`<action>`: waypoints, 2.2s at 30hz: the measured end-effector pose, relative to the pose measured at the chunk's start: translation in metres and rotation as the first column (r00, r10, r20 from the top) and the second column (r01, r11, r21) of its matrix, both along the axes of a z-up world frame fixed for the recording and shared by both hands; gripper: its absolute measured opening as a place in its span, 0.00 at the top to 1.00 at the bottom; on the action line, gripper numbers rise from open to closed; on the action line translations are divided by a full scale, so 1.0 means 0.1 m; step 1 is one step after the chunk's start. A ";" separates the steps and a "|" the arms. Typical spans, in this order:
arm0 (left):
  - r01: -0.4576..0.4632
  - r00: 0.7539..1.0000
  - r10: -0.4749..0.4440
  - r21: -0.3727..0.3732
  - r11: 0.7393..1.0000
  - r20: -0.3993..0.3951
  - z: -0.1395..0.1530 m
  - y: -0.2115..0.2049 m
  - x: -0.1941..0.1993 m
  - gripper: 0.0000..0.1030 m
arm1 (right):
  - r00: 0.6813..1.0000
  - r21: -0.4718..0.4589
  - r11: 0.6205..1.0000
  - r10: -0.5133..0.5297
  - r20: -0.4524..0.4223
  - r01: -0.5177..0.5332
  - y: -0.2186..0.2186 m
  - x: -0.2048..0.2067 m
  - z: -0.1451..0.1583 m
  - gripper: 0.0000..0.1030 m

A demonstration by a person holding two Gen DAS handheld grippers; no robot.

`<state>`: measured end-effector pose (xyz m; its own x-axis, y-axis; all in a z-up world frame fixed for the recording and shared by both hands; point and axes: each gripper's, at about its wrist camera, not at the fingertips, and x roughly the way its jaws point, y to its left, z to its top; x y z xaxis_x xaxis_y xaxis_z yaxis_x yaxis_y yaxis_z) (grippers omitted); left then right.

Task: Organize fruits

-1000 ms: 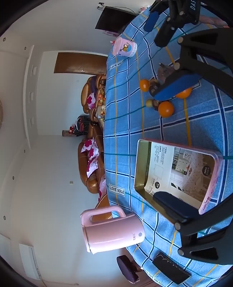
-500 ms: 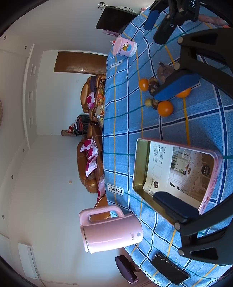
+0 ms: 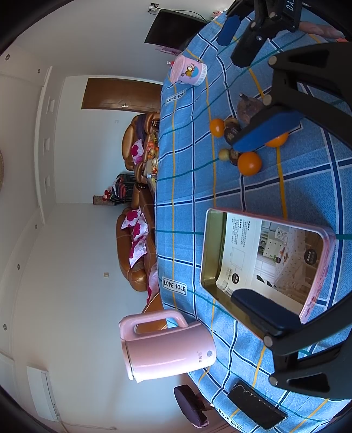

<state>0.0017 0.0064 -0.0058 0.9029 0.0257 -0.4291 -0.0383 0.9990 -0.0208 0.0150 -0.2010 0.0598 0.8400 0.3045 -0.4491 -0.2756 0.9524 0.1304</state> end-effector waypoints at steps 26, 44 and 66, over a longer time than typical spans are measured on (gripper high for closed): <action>0.001 1.000 -0.001 -0.001 1.000 0.000 -0.01 0.01 -0.01 0.00 | 1.000 0.008 1.000 0.005 -0.011 -0.005 0.02 -0.01 -0.05 0.01; -0.011 0.998 0.010 -0.017 1.000 -0.059 -0.25 0.05 0.07 0.00 | 0.999 -0.056 0.998 0.013 -0.044 -0.015 0.06 0.07 -0.27 0.01; 0.138 0.984 -0.142 -0.048 0.989 -0.107 -0.38 -0.25 0.13 0.15 | 0.945 -0.100 0.972 0.180 -0.274 -0.214 0.36 0.21 -0.75 0.56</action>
<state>0.0151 -0.0182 -0.0437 0.8435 -0.1169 -0.5242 0.0976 0.9931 -0.0644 0.0365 -0.1647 -0.0153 0.6168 0.3786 -0.6901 -0.4322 0.8956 0.1051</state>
